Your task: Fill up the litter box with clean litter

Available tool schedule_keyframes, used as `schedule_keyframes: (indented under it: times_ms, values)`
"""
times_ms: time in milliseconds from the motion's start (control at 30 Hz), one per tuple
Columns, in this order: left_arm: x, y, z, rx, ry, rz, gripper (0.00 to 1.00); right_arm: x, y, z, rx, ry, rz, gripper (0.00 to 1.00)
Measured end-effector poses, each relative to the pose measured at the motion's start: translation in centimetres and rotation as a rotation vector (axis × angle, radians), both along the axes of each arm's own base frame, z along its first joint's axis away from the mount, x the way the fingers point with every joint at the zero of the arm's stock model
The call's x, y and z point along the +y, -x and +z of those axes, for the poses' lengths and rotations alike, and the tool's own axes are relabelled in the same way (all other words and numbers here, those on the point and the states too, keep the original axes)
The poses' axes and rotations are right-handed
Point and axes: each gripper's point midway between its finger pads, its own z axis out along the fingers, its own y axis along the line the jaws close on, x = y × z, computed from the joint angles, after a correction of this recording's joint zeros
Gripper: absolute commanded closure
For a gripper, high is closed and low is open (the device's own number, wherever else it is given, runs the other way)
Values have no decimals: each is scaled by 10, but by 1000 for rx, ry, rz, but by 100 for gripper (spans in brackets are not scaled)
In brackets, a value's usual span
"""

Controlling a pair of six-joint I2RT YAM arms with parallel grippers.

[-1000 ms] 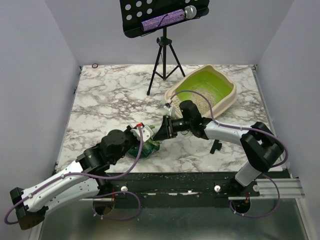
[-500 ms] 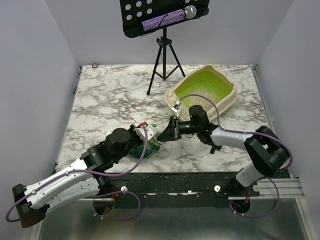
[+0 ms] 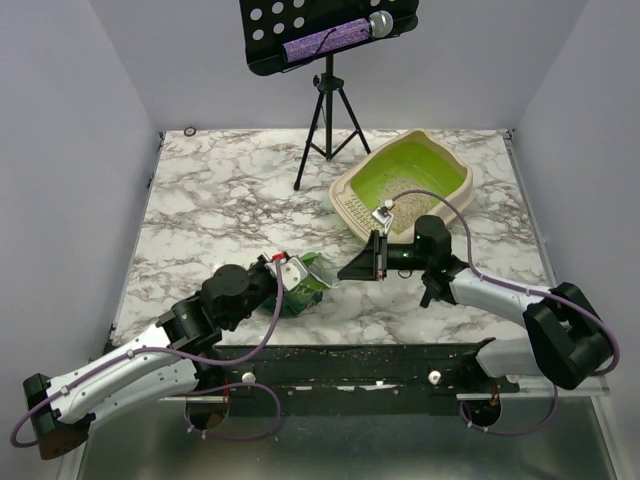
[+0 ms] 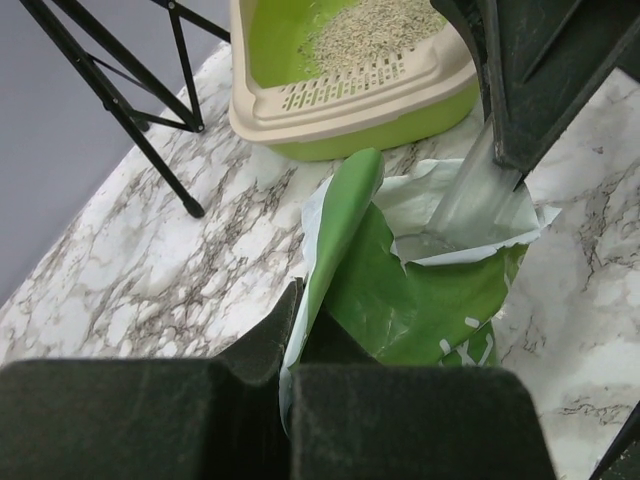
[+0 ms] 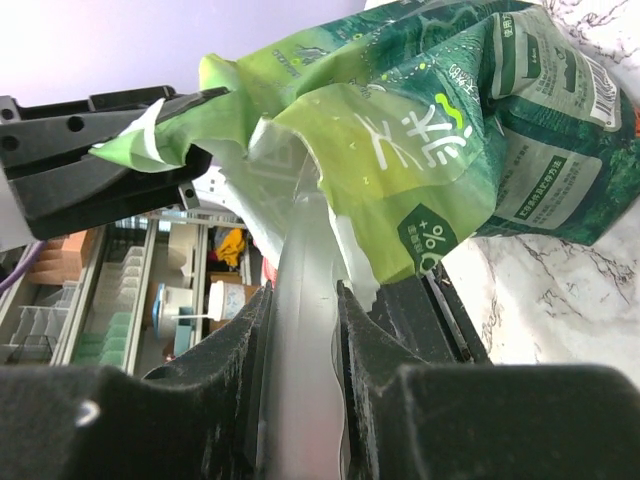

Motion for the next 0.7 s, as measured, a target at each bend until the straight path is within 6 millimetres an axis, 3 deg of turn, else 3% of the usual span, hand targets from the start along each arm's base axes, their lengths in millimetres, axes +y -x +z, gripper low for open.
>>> schedule_keyframes:
  times_ms: [700]
  values:
    - [-17,4,-5,-27,14,-54,100,-71,5,18,11,-65,-167,99]
